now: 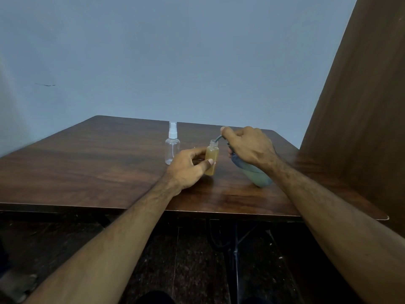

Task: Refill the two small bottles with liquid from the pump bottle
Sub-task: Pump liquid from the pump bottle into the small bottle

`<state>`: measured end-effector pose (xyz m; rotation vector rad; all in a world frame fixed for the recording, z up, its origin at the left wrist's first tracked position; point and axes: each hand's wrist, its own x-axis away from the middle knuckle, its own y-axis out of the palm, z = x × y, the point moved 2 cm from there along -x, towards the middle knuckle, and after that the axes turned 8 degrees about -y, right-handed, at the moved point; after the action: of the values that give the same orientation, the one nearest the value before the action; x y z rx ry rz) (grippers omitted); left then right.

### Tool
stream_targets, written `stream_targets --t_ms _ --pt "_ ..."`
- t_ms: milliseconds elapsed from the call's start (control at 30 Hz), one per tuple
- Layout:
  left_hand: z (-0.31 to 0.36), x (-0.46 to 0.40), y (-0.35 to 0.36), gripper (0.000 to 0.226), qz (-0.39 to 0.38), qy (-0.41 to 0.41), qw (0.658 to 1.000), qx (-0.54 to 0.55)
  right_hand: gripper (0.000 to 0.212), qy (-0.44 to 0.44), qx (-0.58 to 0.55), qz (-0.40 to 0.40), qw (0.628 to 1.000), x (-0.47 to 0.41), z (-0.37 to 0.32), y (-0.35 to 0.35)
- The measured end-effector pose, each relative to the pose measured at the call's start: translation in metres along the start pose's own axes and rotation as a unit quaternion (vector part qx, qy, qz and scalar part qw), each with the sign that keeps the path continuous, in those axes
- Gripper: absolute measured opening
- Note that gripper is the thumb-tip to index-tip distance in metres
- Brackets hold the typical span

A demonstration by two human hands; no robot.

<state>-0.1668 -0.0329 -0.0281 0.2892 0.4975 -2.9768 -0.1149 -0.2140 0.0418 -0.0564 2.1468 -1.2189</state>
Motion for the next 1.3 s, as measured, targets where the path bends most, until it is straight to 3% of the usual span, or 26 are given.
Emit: stream_targets --t_ms 200,467,700,1000,1300 --pt "-0.0004 -0.0003 -0.0002 0.039 -0.001 0.0 1.0 -0.003 0.084 -0.005 0.01 0.012 1.0 0.0014 -0.0004 0.0002" --pt "-0.0016 -0.002 0.0002 0.039 0.001 -0.004 1.0 -0.002 0.074 -0.002 0.009 -0.001 1.0 0.0007 -0.0008 -0.0009" --pt "-0.0026 -0.0021 0.0001 0.041 -0.001 -0.001 1.0 0.004 0.087 0.003 0.008 0.011 1.0 0.0015 -0.0003 -0.0004" --pt "-0.0026 -0.0019 0.0007 0.04 -0.004 -0.005 1.0 0.006 0.075 0.003 0.008 -0.004 1.0 0.0028 -0.0018 -0.0028" --pt "0.0 0.0004 -0.0003 0.038 -0.005 0.007 1.0 0.003 0.094 -0.002 0.009 0.008 1.0 0.0034 -0.0012 -0.0004"
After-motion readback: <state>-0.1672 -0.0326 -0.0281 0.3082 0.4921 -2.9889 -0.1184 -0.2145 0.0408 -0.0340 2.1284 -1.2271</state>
